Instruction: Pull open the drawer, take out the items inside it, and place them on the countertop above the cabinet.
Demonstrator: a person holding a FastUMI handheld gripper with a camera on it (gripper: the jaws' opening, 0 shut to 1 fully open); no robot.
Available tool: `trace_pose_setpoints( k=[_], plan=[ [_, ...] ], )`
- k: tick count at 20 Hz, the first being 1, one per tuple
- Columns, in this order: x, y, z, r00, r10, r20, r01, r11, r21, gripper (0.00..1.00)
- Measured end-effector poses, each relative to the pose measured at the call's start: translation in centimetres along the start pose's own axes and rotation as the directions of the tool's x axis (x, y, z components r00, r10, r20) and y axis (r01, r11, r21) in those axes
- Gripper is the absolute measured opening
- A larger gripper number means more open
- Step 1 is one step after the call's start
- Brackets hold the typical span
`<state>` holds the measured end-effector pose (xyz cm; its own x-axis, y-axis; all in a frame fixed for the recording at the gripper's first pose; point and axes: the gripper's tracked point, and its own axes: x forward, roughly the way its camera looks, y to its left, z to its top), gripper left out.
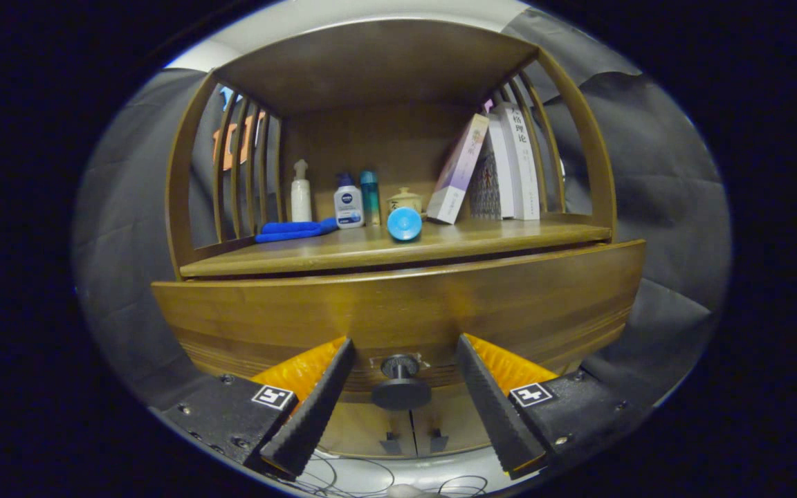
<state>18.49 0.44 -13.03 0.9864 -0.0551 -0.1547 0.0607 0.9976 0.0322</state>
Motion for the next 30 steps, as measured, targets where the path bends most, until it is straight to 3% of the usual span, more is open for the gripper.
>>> trace_pose_setpoints(
  k=[14, 23, 27, 30],
  plan=[
    [3.1, 0.2, 0.8, 1.0, 0.01, 0.021, -0.01, 1.0, 0.0, 0.99],
    [2.9, 0.3, 0.6, 0.998, 0.013, -0.057, -0.013, 1.0, 0.004, 0.99],
    [1.0, 0.0, 2.2, 0.998, 0.017, -0.055, -0.016, 1.0, 0.01, 0.99],
    [-4.0, -0.3, 3.5, 1.0, 0.013, -0.012, -0.013, 0.999, -0.038, 0.99]
  ],
)
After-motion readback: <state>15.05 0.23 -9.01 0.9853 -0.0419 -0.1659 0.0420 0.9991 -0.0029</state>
